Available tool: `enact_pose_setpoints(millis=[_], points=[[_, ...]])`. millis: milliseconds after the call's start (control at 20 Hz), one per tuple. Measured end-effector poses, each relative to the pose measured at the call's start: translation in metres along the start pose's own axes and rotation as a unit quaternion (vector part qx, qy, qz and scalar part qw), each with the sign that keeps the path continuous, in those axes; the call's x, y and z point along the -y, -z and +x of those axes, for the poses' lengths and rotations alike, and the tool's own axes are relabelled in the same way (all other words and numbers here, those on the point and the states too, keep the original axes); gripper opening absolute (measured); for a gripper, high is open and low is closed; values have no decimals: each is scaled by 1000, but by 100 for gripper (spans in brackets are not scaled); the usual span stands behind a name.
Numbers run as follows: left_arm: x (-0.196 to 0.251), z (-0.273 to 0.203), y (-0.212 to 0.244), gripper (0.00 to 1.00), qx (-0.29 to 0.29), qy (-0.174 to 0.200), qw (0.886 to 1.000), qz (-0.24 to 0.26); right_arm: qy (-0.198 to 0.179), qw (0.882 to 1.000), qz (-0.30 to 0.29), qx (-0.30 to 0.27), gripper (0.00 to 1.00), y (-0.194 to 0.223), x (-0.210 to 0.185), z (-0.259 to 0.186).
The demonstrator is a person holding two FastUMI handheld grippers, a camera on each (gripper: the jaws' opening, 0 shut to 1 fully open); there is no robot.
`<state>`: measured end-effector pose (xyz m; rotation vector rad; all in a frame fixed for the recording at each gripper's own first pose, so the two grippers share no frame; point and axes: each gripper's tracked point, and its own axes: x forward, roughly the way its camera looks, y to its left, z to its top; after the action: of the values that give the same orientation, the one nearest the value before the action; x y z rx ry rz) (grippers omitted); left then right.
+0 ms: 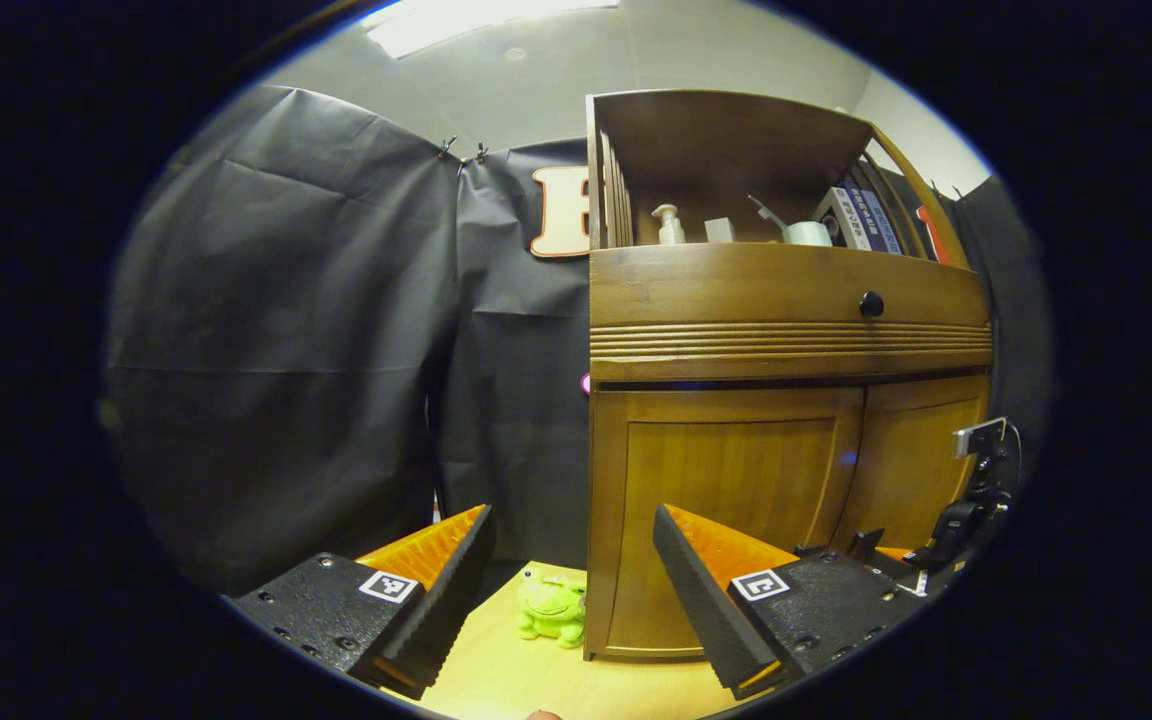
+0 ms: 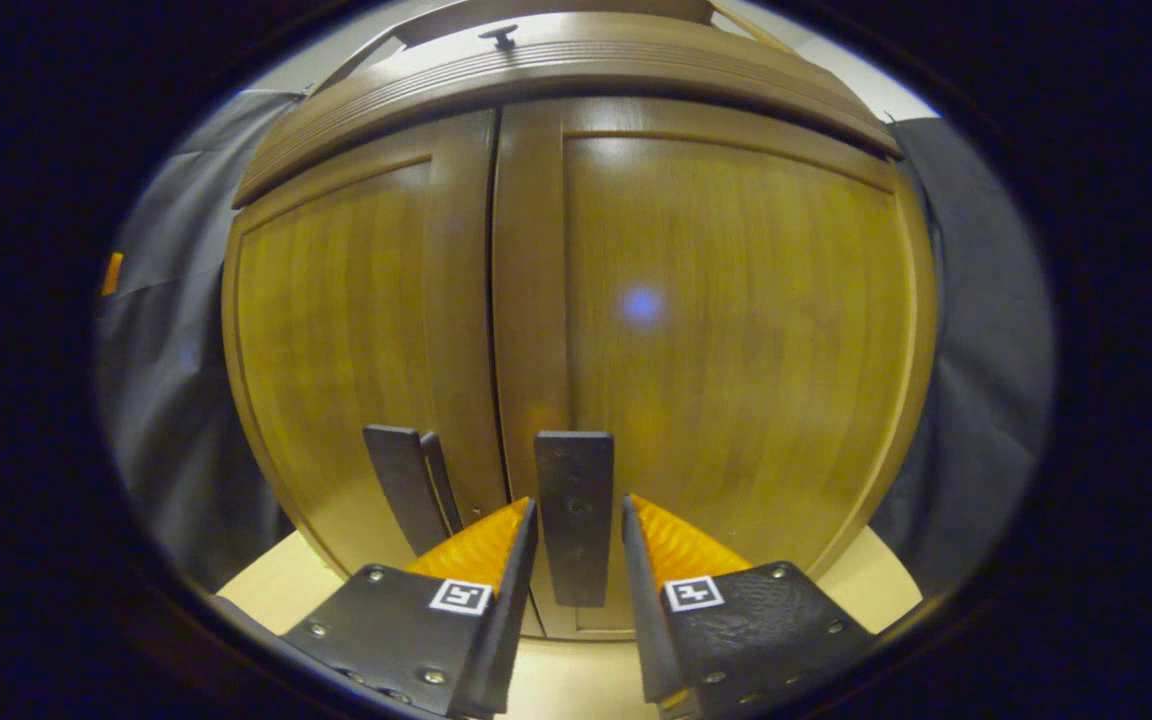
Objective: Open the right door of the double-door shoe cabinet with the right hand, and open the left door with the left hand.
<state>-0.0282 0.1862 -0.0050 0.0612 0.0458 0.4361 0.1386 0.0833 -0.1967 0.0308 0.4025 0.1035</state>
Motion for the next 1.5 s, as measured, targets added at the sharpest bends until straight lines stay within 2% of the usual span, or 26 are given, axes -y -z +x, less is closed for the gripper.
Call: enact_pose_setpoints(millis=[50, 150, 200, 300, 700, 800, 850, 1000, 1050, 1100, 1200, 1250, 1500], points=[[0, 2, 0, 97, -1, 0, 1000, -1, 9, 1000, -2, -9, 48, -1, 5, 5], [3, 3, 2, 97, -3, 3, 1000, 0, 24, 1000, 1, -14, 31, -2, 10, 6], [4, 4, 2, 98, -3, 6, 1000, 0, 28, 999, -3, -16, 31, -1, 9, 6], [10, 4, 2, 98, -4, 13, 1000, -2, 32, 999, 5, -20, 26, 0, 8, 2], [33, -7, 4, 98, -4, 55, 998, 2, 25, 999, 23, -7, 25, -22, 13, -17], [39, -10, 3, 98, -1, 68, 998, 3, 32, 999, 28, -6, 25, -28, 14, -21], [43, -13, 3, 97, 0, 75, 997, 3, 37, 999, 31, -5, 30, -29, 16, -25], [59, -19, 2, 97, 2, 99, 995, 7, 48, 998, 40, -5, 30, -23, 24, -36], [64, -21, 2, 97, 3, 106, 994, 10, 51, 998, 42, -4, 25, -21, 26, -41], [69, -24, 2, 97, 3, 113, 994, 13, 55, 998, 44, -4, 30, -18, 29, -47], [80, -27, 5, 97, 2, 127, 992, 17, 62, 997, 50, -3, 30, -19, 33, -50], [86, -29, 6, 97, 1, 135, 991, 18, 65, 997, 51, -3, 25, -20, 35, -54], [121, -35, 19, 97, -12, 176, 984, 17, 86, 995, 56, -3, 25, -10, 62, -90]])
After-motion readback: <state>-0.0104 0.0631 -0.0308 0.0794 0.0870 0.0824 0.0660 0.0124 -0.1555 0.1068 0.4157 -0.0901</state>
